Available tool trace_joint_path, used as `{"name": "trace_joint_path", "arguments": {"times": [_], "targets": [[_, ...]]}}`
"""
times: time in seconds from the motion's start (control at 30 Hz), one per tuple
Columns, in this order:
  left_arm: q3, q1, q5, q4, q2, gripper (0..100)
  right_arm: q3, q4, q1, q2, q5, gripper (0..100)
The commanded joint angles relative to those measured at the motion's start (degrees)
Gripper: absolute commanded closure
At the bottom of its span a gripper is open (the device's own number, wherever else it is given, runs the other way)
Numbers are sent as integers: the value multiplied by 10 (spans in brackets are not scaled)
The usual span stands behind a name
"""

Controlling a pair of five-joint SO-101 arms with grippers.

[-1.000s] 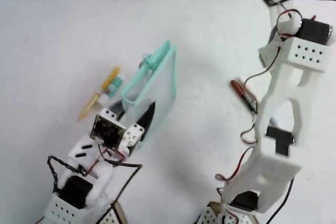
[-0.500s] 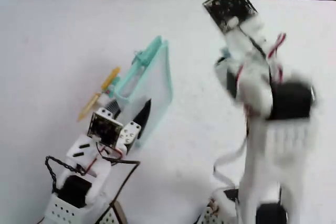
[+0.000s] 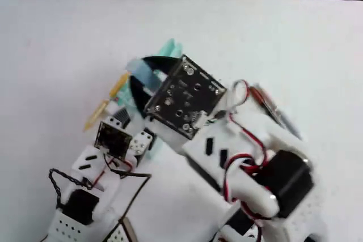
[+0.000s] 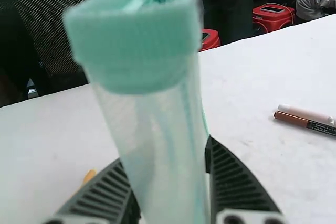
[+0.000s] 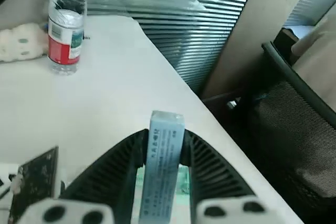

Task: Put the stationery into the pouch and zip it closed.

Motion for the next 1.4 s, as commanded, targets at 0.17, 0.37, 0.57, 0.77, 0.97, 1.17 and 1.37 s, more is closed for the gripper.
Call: {"name": "trace_joint_path", "arguments": {"times": [0.17,0.37,0.57,0.77,0.97,1.17,1.37], "targets": [[-1,-6,-1,-5,3,807,147,-156,-9,13,-40,981],[-3,-6,-1,-5,3,806,207,-177,6,11,-40,981],[-3,-6,-1,-5,3,807,258,-240,57,10,-43,981],[-2,-7,-1,-5,3,808,313,-332,62,10,-65,981],[-2,-9,-1,-6,3,808,371,-337,70,-29,-113,981],[-1,-6,-1,-10,3,808,447,-336,68,-152,-112,977],[0,-6,-1,-10,3,808,458,-285,66,-199,-114,758]]}}
